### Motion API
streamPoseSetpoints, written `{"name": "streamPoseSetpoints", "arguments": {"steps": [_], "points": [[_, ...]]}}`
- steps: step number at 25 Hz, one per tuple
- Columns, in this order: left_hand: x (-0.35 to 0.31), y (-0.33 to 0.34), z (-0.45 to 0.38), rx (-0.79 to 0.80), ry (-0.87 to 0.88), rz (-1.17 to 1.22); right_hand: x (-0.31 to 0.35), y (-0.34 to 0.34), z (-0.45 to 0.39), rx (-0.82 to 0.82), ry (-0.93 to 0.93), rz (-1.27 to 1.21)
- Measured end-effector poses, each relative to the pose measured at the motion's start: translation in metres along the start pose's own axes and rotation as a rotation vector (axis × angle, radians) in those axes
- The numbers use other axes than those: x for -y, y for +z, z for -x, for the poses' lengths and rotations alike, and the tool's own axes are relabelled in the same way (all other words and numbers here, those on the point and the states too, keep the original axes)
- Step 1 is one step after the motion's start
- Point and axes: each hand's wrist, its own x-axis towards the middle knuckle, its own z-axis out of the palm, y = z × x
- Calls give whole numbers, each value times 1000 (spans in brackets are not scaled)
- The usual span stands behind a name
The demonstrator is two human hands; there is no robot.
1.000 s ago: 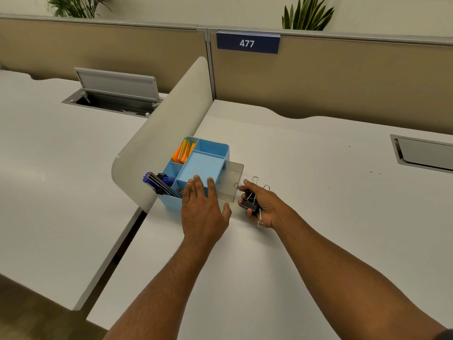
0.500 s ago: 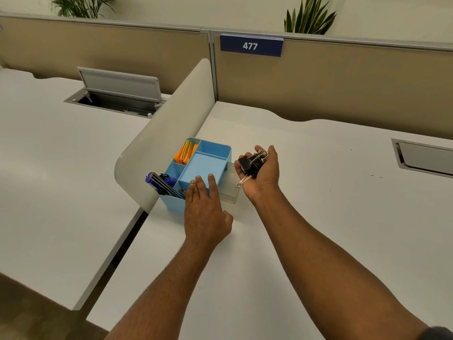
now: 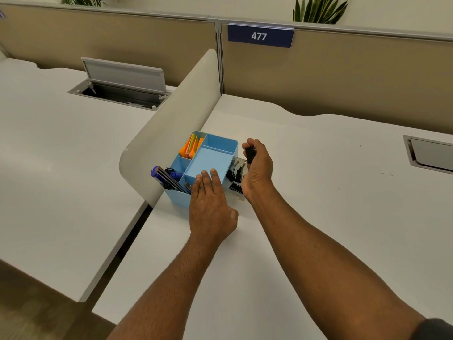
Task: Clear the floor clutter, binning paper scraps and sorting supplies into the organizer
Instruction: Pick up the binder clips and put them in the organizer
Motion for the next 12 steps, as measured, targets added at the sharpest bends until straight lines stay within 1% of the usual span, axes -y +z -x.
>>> {"name": "streamPoseSetpoints", "arguments": {"steps": [5, 7, 9, 12], "points": [[0, 2, -2, 6, 5, -33, 3, -2, -3, -1, -101, 206], [0, 2, -2, 1, 5, -42, 3, -7, -6, -18, -134, 367], [0, 2, -2, -4, 8, -59, 2, -11, -6, -3, -192, 551], [0, 3, -2, -4, 7, -74, -3, -17, -4, 99, -297, 821]]}}
